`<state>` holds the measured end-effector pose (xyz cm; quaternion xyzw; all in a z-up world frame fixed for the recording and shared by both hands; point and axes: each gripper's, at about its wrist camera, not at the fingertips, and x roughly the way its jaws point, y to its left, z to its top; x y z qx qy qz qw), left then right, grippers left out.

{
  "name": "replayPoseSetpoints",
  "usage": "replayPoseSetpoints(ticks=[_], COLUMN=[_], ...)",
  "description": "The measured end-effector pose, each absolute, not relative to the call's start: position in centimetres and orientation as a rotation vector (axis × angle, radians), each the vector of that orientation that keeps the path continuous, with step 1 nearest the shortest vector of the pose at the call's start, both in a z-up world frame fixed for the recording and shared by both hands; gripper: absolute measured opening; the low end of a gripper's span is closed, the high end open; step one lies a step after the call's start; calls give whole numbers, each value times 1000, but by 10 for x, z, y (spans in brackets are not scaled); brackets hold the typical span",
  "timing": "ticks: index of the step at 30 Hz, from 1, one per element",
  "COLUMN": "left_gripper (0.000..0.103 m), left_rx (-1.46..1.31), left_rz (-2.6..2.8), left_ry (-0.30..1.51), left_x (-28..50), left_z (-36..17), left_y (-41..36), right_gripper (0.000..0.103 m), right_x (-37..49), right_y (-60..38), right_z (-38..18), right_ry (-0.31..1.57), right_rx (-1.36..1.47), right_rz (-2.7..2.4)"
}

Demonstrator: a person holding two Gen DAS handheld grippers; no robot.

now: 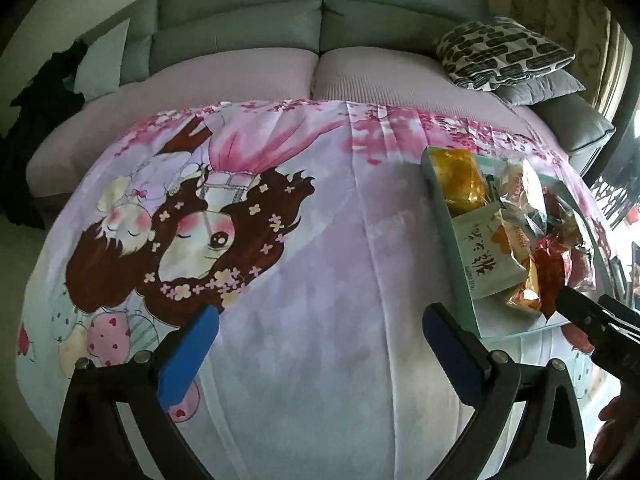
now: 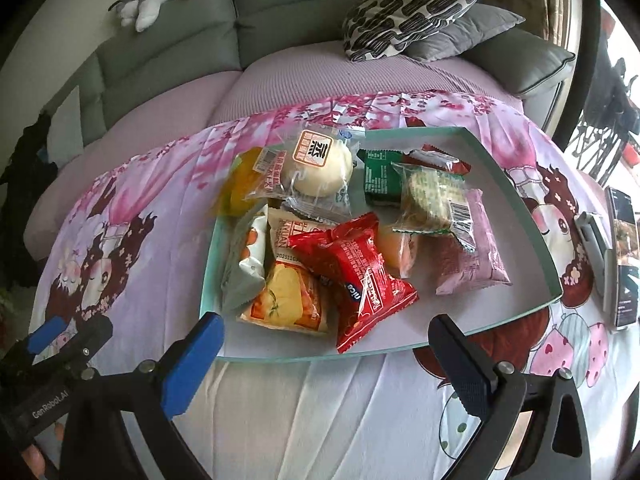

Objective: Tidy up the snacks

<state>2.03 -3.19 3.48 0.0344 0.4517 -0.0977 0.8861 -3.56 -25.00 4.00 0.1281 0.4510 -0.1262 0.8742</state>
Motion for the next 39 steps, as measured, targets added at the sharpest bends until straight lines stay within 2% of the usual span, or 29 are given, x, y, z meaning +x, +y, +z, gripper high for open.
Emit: replayPoseSetpoints(ticks=[39], left_gripper=[102], left_rx=[134], left_rz=[-107], left_ry=[897], left_x=[17], left_z=[44], left_y=[-45], right_gripper=[103], right_x=[-40], right_y=[-258], right_z=[43], right_ry=[919], right_rx=[271], right_rz=[-268])
